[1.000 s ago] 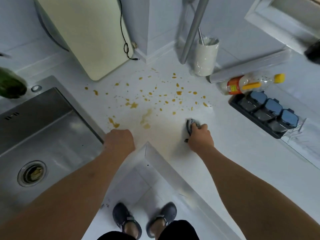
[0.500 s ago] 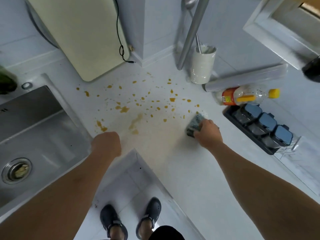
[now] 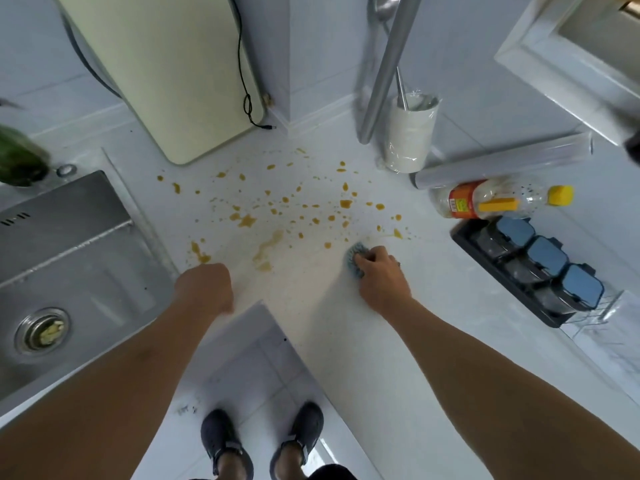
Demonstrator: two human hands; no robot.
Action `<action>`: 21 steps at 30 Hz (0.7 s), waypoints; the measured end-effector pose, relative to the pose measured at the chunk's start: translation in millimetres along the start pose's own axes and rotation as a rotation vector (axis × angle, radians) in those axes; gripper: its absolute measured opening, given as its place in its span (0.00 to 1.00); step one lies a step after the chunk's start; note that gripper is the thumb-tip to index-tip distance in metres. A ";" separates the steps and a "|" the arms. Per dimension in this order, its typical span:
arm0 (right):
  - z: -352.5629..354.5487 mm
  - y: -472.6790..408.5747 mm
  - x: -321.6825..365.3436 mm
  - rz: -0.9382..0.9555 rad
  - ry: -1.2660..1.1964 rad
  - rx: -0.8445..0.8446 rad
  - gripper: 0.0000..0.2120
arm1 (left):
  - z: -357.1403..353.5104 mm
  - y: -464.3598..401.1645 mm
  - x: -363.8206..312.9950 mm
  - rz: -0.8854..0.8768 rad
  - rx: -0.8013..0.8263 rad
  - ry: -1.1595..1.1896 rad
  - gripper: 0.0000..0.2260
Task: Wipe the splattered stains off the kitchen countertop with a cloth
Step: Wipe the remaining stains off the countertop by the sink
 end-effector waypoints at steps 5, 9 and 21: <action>42.7 -0.3 -103.5 -0.375 0.004 -0.134 0.18 | 3.8 3.5 -0.9 -0.005 -0.010 -0.030 0.10; 46.5 -16.9 -104.3 -0.537 -0.010 -0.173 0.19 | 4.2 1.8 2.2 0.002 -0.020 -0.060 0.10; 57.0 -14.5 -127.1 -0.444 -0.104 -0.163 0.23 | 9.5 0.4 3.7 0.003 -0.020 -0.067 0.19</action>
Point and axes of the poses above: each hand's wrist, its own y-axis away from the middle knuckle, its own z-axis out of the back of the hand, x = y × z, the point moved 10 cm from there along -y, towards the middle knuckle, and after that the axes turned 6 degrees about -y, right-handed, at the moved point
